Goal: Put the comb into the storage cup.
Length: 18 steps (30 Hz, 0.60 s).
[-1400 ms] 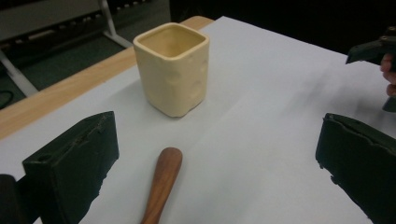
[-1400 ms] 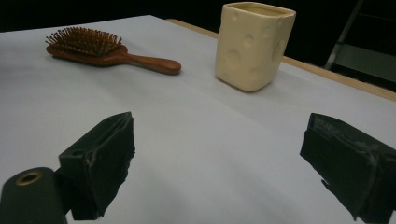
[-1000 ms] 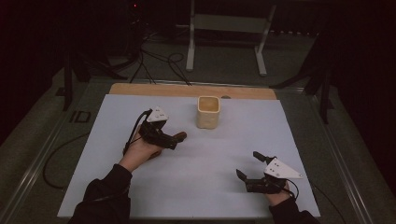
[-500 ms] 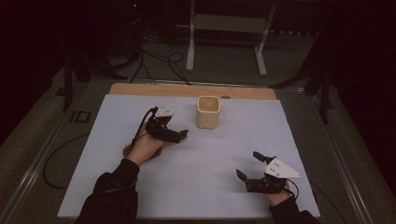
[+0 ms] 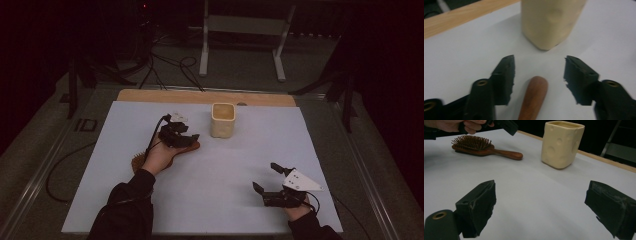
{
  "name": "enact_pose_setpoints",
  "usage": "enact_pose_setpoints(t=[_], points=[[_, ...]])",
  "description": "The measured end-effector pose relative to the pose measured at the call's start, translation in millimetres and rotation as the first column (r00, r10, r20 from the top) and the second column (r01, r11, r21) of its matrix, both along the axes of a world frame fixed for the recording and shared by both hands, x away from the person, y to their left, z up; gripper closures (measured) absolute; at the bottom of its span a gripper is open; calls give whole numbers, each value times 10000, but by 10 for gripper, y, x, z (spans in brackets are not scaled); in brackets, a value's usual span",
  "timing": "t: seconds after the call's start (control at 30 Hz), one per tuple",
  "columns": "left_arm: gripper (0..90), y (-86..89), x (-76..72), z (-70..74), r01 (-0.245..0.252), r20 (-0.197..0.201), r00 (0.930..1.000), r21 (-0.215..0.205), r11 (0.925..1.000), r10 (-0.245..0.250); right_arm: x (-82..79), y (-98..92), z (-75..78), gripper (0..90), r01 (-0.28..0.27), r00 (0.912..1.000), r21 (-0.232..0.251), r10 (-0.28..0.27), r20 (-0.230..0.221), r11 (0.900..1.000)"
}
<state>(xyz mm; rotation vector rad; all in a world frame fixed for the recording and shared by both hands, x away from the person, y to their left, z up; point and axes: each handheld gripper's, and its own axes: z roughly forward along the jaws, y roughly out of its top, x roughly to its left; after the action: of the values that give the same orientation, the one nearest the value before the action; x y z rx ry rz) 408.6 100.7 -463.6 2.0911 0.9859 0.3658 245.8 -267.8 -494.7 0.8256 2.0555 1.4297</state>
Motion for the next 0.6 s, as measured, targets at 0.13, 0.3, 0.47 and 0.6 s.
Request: enact_pose_setpoints(t=[0.13,0.3,0.47,0.6], points=[[535,-28,30,-19,-368,-62,9993,308,9988,370,1,-3,1,90,-8,10000,32,8,2,10000],[610,-41,69,-72,-1142,-347,9926,540,9920,1162,-2,-2,3,90,-18,10000,41,18,4,10000],[714,-52,102,-142,-1287,-714,9882,887,9877,1352,-5,-7,9,90,-28,10000,55,28,-2,10000],[821,-74,126,-172,-1353,-961,9845,1169,9839,1468,-7,-9,13,90,-25,10000,101,25,26,9999]])
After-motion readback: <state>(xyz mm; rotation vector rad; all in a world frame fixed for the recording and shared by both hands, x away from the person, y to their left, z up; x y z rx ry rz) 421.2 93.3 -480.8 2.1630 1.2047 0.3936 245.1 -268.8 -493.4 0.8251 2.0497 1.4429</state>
